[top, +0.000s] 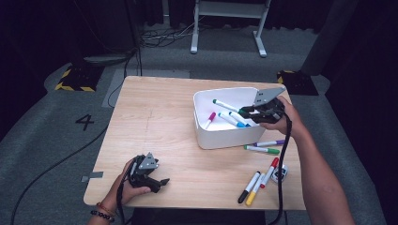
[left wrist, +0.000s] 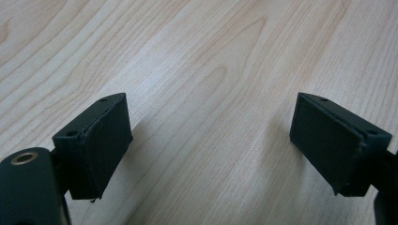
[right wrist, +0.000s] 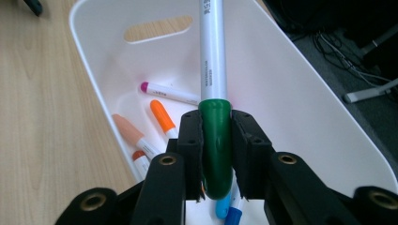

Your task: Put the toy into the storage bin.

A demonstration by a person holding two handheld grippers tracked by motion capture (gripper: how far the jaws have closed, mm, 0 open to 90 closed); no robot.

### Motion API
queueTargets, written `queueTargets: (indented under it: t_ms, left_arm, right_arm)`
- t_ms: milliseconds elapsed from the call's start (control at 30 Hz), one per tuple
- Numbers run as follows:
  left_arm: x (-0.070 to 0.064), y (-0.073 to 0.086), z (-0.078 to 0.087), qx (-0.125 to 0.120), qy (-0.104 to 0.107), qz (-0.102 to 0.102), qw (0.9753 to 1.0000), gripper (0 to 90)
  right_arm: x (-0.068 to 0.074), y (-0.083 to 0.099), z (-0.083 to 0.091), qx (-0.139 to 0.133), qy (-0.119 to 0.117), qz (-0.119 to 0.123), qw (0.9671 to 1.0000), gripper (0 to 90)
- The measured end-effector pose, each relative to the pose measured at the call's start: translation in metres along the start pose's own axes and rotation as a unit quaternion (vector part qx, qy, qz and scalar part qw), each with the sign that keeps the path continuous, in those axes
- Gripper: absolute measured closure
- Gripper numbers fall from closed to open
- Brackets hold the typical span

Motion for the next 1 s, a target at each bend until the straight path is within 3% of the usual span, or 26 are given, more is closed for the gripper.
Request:
queueTargets:
  t_ms: [267, 333, 500, 533, 733, 933, 1000]
  left_arm:
    - [0.000, 0.000, 0.000, -0.001, -0.002, -0.001, 1.0000, 13.2]
    - [0.000, 0.000, 0.000, -0.001, -0.002, -0.001, 1.0000, 13.2]
    - [0.000, 0.000, 0.000, -0.001, -0.002, 0.000, 1.0000, 13.3]
    - [0.000, 0.000, 0.000, -0.001, -0.002, -0.001, 1.0000, 13.2]
    - [0.000, 0.000, 0.000, -0.001, -0.002, -0.001, 1.0000, 13.2]
    - [0.000, 0.000, 0.000, 0.000, -0.001, -0.001, 1.0000, 13.2]
    - [0.000, 0.000, 0.000, -0.001, -0.002, -0.001, 1.0000, 13.2]
  right_arm:
    - [-0.010, 0.003, -0.028, 0.060, -0.014, -0.003, 0.9981, 74.7]
    - [-0.012, 0.003, -0.032, 0.074, -0.014, 0.012, 0.9971, 74.7]
    - [-0.013, 0.004, -0.043, 0.078, -0.038, 0.016, 0.9961, 74.6]
    - [-0.011, 0.005, -0.044, 0.083, -0.043, 0.010, 0.9956, 74.6]
    - [-0.005, 0.006, -0.050, 0.113, -0.066, 0.026, 0.9911, 74.6]
    - [-0.004, 0.013, -0.051, 0.110, -0.079, 0.029, 0.9903, 74.6]
    - [-0.004, 0.014, -0.048, 0.109, -0.082, 0.020, 0.9904, 74.6]
Point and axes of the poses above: each handheld gripper's, and its own axes: z roughly backward along the jaws, y roughly out of its underside, x roughly to its left, the point moved 3 cm from there along -z, roughly forward along the jaws, and after that the axes turned 6 degrees about z, right-handed, at the moved point
